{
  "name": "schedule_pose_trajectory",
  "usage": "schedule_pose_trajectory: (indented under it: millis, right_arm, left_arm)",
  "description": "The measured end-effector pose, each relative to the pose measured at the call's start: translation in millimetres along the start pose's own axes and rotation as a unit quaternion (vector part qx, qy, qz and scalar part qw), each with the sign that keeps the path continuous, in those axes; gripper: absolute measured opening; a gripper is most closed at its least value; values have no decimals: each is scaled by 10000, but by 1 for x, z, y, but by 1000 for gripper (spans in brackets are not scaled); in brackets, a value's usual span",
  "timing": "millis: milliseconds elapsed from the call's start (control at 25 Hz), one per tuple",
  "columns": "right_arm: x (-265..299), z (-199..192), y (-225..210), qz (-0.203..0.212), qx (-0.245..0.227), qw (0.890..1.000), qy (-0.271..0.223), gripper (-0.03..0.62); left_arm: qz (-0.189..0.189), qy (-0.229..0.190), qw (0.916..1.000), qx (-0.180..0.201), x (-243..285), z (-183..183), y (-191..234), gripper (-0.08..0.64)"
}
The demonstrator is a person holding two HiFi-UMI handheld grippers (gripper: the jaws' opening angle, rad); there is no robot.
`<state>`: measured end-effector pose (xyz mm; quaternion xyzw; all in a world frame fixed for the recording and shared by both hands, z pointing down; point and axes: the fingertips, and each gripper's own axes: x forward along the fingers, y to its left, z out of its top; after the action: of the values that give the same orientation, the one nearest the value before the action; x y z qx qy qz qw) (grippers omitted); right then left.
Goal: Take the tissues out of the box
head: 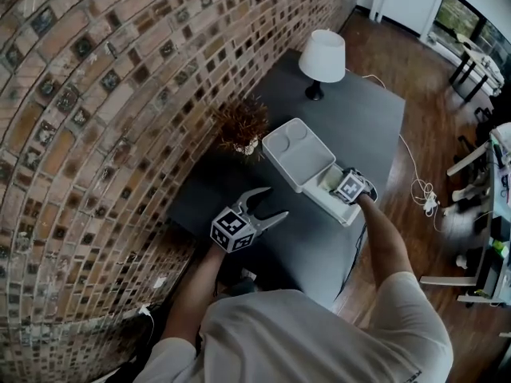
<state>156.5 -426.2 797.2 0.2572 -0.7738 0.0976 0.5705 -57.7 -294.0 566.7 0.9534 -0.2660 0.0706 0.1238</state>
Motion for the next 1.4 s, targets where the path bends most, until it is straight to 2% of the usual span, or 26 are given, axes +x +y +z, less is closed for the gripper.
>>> schedule_pose_trajectory:
  millis: [120,280,440,600,760,880,960,1120,1280,1400]
  right_arm:
    - [-15,-2,4,-116,249,9994,-215,400]
    - [-46,1,1,-487,808,9917,-868,399]
    - [-91,5,4,-908,1235,9750,-1609,399]
    - [-153,17,13,-1401,1317,9536,-2317,399]
    - [-211,18,19,-1893,1605,9245,-2894,399]
    - [-248,15,30,-2140,1931,8998,-3274,399]
    - [-270,13,38,-2306,2132,8821,-3511,399]
    - [-304,1,61,-2577,2530,8430,-3986,399]
    - [-334,-4,87,-2947,2732,8087,-4296,399]
    - [-347,-5,108,-3082,2926,7858,-4493,399]
  left_arm:
    - [-34,-99,9999,89,1,8,-4,304]
    - [-56,-195,9996,192,1,17,-4,304]
    - [-169,-150,9992,335,4,19,-8,318]
    - [-279,-218,9988,339,11,27,-8,318]
    - [-367,-330,9981,369,11,42,-3,313]
    - [-436,-321,9964,658,9,52,-3,310]
    - [-479,-343,9950,802,8,58,-2,310]
    - [-536,-559,9933,862,7,73,-6,310]
    - [-353,-771,9897,1153,4,80,-11,302]
    - [-265,-925,9881,1199,0,81,-19,302]
